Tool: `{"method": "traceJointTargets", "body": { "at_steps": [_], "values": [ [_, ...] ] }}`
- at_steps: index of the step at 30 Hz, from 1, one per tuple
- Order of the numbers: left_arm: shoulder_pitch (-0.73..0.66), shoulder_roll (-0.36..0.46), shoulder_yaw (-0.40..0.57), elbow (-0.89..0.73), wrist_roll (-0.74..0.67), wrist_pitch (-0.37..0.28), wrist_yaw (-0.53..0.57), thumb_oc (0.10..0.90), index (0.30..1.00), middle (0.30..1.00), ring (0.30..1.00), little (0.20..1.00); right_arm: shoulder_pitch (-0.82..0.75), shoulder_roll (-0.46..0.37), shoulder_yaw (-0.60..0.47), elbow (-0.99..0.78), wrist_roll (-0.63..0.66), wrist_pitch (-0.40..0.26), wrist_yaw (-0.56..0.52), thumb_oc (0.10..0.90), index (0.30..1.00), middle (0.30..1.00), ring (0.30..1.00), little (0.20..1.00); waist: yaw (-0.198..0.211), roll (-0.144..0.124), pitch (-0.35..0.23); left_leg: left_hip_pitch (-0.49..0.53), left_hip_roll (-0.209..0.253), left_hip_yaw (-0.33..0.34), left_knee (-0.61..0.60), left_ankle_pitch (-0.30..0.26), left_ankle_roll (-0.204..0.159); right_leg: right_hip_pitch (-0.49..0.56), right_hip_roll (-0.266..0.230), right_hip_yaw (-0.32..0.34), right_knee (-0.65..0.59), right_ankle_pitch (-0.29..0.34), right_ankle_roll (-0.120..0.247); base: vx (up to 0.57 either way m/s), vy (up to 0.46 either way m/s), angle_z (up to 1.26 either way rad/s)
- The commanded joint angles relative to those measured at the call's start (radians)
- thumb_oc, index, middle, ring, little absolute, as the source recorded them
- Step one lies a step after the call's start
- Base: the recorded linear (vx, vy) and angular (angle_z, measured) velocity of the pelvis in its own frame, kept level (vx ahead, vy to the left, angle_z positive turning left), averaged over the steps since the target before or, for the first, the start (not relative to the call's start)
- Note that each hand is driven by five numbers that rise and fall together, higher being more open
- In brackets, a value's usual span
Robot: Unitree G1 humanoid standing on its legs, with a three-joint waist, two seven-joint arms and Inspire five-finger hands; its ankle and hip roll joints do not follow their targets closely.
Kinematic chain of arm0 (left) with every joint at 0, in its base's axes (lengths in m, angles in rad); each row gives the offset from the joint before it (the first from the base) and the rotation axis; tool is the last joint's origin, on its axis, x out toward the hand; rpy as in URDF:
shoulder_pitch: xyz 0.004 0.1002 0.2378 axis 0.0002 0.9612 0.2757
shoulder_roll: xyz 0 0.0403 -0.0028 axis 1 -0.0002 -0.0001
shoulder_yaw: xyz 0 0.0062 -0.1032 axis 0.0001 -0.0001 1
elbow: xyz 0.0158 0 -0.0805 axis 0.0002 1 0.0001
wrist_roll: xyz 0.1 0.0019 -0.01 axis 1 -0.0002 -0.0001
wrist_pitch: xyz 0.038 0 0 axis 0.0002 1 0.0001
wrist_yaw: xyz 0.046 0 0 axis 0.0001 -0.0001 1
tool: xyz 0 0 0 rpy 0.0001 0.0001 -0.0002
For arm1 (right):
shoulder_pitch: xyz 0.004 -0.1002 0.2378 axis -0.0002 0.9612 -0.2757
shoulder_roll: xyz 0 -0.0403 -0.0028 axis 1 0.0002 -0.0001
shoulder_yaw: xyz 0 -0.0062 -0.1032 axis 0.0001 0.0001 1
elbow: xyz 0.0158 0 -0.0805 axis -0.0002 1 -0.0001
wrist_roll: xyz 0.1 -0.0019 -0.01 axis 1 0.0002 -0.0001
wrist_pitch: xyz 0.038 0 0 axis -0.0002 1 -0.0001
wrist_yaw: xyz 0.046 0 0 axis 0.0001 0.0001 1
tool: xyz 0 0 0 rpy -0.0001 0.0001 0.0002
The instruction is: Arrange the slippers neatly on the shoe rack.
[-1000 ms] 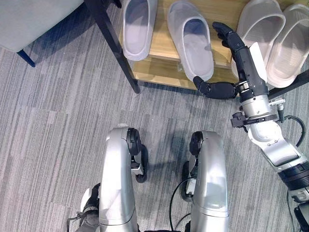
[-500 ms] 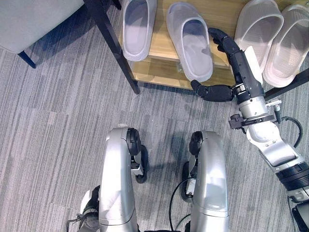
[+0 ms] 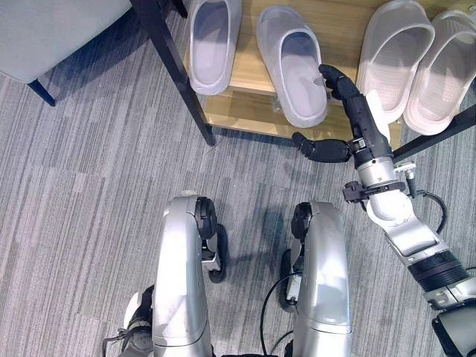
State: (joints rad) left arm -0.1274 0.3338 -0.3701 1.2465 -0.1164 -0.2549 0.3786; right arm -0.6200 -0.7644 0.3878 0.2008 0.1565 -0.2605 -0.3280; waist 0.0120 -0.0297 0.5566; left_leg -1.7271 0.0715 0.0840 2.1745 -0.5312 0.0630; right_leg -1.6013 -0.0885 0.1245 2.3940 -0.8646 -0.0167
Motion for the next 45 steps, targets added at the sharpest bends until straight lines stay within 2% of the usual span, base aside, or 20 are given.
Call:
{"method": "traceJointTargets", "body": {
  "at_steps": [1, 23, 32, 45],
  "values": [
    [0.061, 0.004, -0.022, 0.035, -0.008, 0.005, 0.029, 0.800, 0.900, 0.900, 0.900, 0.900, -0.137, -0.010, -0.013, -0.103, 0.036, -0.058, 0.006, 0.800, 0.900, 0.900, 0.900, 0.900, 0.070, 0.008, -0.037, 0.157, -0.052, -0.140, 0.103, -0.299, -0.060, 0.031, 0.003, 0.087, 0.020, 0.083, -0.076, 0.00, 0.000, 0.00],
    [0.036, 0.018, -0.061, 0.040, -0.004, 0.016, 0.028, 0.800, 0.900, 0.900, 0.900, 0.900, -0.352, 0.129, 0.139, 0.060, 0.097, -0.029, 0.022, 0.800, 0.900, 0.900, 0.900, 0.900, 0.090, 0.018, -0.037, 0.157, -0.055, -0.140, 0.118, -0.300, -0.063, 0.031, 0.008, 0.089, 0.033, 0.089, -0.076, 0.00, 0.001, -0.01],
    [0.013, 0.025, -0.089, 0.046, -0.006, 0.025, 0.023, 0.800, 0.900, 0.900, 0.900, 0.900, -0.467, 0.204, 0.203, 0.174, 0.158, -0.007, 0.036, 0.800, 0.900, 0.900, 0.900, 0.900, 0.098, 0.027, -0.037, 0.157, -0.058, -0.142, 0.128, -0.304, -0.065, 0.031, 0.013, 0.089, 0.040, 0.091, -0.075, 0.00, 0.000, 0.00],
    [-0.004, 0.039, -0.119, 0.061, -0.020, 0.026, 0.016, 0.800, 0.900, 0.900, 0.900, 0.900, -0.622, 0.282, 0.260, 0.327, 0.275, -0.008, 0.040, 0.800, 0.900, 0.900, 0.900, 0.900, 0.120, 0.035, -0.037, 0.157, -0.058, -0.150, 0.136, -0.315, -0.069, 0.031, 0.009, 0.089, 0.051, 0.082, -0.076, 0.01, 0.003, -0.01]
  ]
}}
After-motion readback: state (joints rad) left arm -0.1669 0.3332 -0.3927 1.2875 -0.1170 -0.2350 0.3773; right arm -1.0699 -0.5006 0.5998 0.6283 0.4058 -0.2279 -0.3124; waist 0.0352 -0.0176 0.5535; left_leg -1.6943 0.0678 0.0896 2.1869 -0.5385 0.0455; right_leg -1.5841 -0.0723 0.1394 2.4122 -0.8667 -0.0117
